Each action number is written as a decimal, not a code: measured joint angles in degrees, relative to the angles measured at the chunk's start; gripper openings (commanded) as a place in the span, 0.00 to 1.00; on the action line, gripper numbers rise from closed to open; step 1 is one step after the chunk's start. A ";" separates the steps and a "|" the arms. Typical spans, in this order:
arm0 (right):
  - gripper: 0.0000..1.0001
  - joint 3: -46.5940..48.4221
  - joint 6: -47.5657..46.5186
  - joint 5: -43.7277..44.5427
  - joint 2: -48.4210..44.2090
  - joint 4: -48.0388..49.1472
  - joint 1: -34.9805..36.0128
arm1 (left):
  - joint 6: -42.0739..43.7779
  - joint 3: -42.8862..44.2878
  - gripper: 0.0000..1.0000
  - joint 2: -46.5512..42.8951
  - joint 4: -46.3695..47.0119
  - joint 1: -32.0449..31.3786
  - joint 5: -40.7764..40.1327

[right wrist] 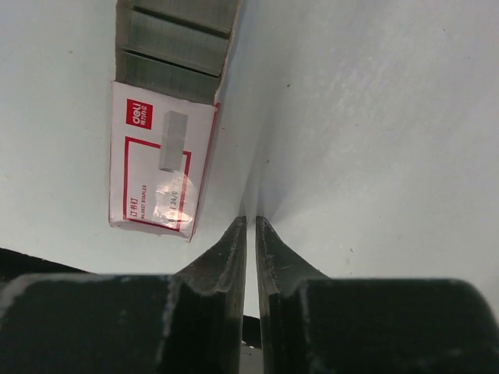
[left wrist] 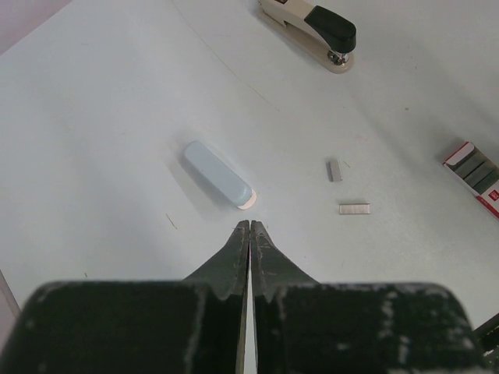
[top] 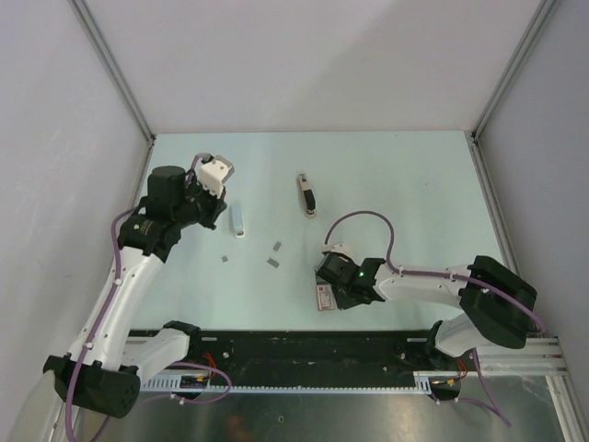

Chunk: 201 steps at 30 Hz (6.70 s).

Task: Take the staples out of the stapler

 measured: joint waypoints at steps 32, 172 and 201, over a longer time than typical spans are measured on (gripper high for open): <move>0.11 9.44 -0.55 -4.11 10.64 6.99 3.80 | 0.02 1.51 0.20 1.36 -0.37 0.04 -1.29; 0.31 1.03 -6.86 -14.67 -21.11 19.96 -23.89 | 57.18 -3.48 0.58 39.08 -4.85 -24.74 5.57; 0.29 0.59 -7.41 -17.11 -23.82 19.96 -24.83 | 50.16 2.84 0.00 44.65 -6.82 -25.64 0.85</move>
